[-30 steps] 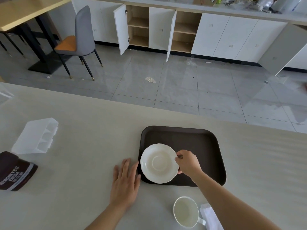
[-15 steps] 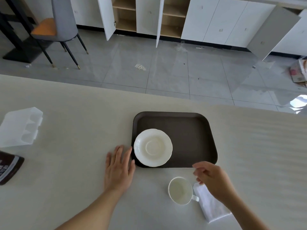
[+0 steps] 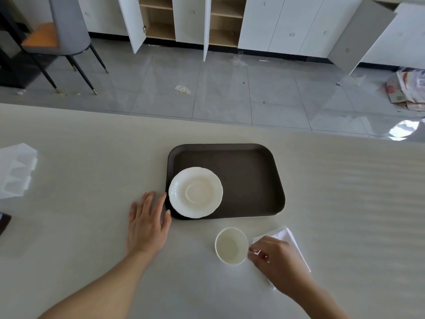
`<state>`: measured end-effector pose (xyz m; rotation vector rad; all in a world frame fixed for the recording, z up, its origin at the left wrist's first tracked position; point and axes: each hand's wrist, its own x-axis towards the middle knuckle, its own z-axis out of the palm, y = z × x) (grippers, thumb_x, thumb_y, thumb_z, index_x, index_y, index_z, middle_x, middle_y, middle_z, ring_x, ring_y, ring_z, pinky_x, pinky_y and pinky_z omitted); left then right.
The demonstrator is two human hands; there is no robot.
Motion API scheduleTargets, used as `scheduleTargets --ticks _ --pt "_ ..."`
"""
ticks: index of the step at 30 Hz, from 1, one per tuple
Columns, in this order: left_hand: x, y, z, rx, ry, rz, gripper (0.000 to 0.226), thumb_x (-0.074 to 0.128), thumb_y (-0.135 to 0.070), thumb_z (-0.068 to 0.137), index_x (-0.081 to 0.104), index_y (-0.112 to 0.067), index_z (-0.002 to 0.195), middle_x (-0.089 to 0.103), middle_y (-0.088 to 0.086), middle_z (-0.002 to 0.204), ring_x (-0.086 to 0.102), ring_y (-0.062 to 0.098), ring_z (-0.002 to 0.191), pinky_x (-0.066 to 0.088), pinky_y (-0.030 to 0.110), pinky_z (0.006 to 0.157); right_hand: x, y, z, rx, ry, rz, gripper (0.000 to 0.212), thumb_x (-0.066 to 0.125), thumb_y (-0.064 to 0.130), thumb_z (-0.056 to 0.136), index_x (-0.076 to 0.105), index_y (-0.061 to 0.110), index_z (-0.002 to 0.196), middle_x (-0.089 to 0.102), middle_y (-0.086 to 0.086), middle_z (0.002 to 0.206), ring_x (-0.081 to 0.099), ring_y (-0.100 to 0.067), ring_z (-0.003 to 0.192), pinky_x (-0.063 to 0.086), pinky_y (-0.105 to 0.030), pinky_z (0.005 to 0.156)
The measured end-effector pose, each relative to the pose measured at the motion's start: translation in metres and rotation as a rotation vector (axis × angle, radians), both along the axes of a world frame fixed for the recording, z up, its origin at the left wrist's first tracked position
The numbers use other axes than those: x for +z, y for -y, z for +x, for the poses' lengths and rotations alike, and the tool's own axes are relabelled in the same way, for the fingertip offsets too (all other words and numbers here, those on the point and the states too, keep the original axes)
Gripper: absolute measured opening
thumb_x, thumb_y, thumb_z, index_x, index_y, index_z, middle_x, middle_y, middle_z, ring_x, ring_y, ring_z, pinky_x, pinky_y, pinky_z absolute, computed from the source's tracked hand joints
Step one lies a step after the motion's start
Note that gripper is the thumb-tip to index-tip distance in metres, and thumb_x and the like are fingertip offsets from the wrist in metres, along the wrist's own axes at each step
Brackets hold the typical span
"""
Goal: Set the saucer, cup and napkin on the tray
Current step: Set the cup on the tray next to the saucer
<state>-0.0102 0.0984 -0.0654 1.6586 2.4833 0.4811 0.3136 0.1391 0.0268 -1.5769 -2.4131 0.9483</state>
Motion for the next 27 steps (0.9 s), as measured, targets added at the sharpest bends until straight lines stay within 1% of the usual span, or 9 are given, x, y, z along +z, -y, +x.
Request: scheduleTargets --ticks 2,5,6,10,12,14,17,21,27 --pt "-0.002 0.0 0.0 0.002 0.006 0.004 0.054 0.03 -0.042 0.094 0.047 -0.018 0.14 0.049 0.016 0.145 0.039 0.031 0.14 0.025 0.054 0.116 -0.004 0.0 -0.001 -0.003 -0.019 0.046 0.005 0.073 0.025 0.087 0.078 0.022 0.086 0.069 0.012 0.08 0.057 -0.004 0.064 0.041 -0.007 0.063" --pt "-0.005 0.001 -0.002 0.006 0.005 0.008 0.053 0.029 -0.042 0.095 0.046 -0.02 0.14 0.048 0.014 0.146 0.038 0.03 0.14 0.024 0.053 0.117 -0.01 0.001 -0.003 -0.014 -0.058 0.092 0.007 0.076 0.022 0.086 0.076 0.019 0.08 0.067 0.01 0.074 0.059 -0.009 0.062 0.05 -0.022 0.062" --pt "-0.006 0.001 -0.002 0.006 0.005 0.009 0.053 0.029 -0.043 0.095 0.046 -0.02 0.14 0.048 0.014 0.146 0.038 0.029 0.14 0.024 0.053 0.117 -0.011 0.0 -0.004 -0.025 -0.071 0.108 0.008 0.076 0.023 0.085 0.076 0.018 0.079 0.067 0.01 0.073 0.059 -0.01 0.061 0.051 -0.024 0.061" --pt "-0.009 0.001 -0.003 0.01 0.011 0.0 0.053 0.028 -0.044 0.095 0.042 -0.024 0.142 0.046 0.011 0.148 0.034 0.026 0.143 0.021 0.05 0.119 -0.011 -0.014 -0.002 -0.101 -0.158 0.167 0.007 0.079 0.019 0.082 0.074 0.021 0.077 0.064 0.015 0.072 0.059 -0.005 0.063 0.044 -0.011 0.058" --pt "-0.009 0.002 -0.003 0.012 0.01 -0.003 0.052 0.027 -0.045 0.095 0.041 -0.025 0.142 0.045 0.01 0.149 0.032 0.024 0.143 0.02 0.049 0.119 -0.007 -0.027 -0.003 -0.135 -0.186 0.202 0.008 0.078 0.018 0.082 0.073 0.021 0.076 0.064 0.016 0.071 0.06 -0.005 0.064 0.043 -0.009 0.056" --pt "-0.009 0.001 -0.003 0.012 0.009 -0.004 0.052 0.028 -0.045 0.095 0.041 -0.025 0.142 0.045 0.01 0.149 0.032 0.024 0.143 0.021 0.05 0.119 -0.003 -0.043 -0.007 -0.155 -0.202 0.232 0.008 0.077 0.018 0.084 0.074 0.02 0.076 0.065 0.014 0.071 0.061 -0.006 0.063 0.046 -0.012 0.055" --pt "-0.01 0.002 -0.004 0.009 0.007 -0.003 0.052 0.029 -0.044 0.095 0.042 -0.024 0.141 0.045 0.011 0.149 0.033 0.025 0.143 0.021 0.05 0.119 -0.002 -0.068 -0.013 -0.175 -0.194 0.231 0.007 0.074 0.018 0.087 0.075 0.016 0.08 0.067 0.008 0.075 0.062 -0.008 0.064 0.054 -0.026 0.057" --pt "-0.011 0.001 -0.005 0.011 0.004 -0.007 0.052 0.029 -0.045 0.095 0.042 -0.025 0.141 0.045 0.01 0.149 0.032 0.024 0.143 0.021 0.049 0.119 -0.008 -0.093 -0.019 -0.172 -0.154 0.21 0.008 0.071 0.015 0.09 0.075 0.01 0.086 0.069 -0.001 0.079 0.065 -0.018 0.065 0.057 -0.035 0.061" --pt "-0.013 0.0 -0.006 0.013 -0.003 -0.01 0.052 0.031 -0.045 0.095 0.042 -0.026 0.141 0.045 0.01 0.149 0.033 0.024 0.143 0.021 0.049 0.119 -0.019 -0.109 -0.02 -0.149 -0.11 0.175 0.011 0.067 0.016 0.093 0.076 0.008 0.091 0.068 -0.003 0.085 0.066 -0.02 0.069 0.058 -0.036 0.063"
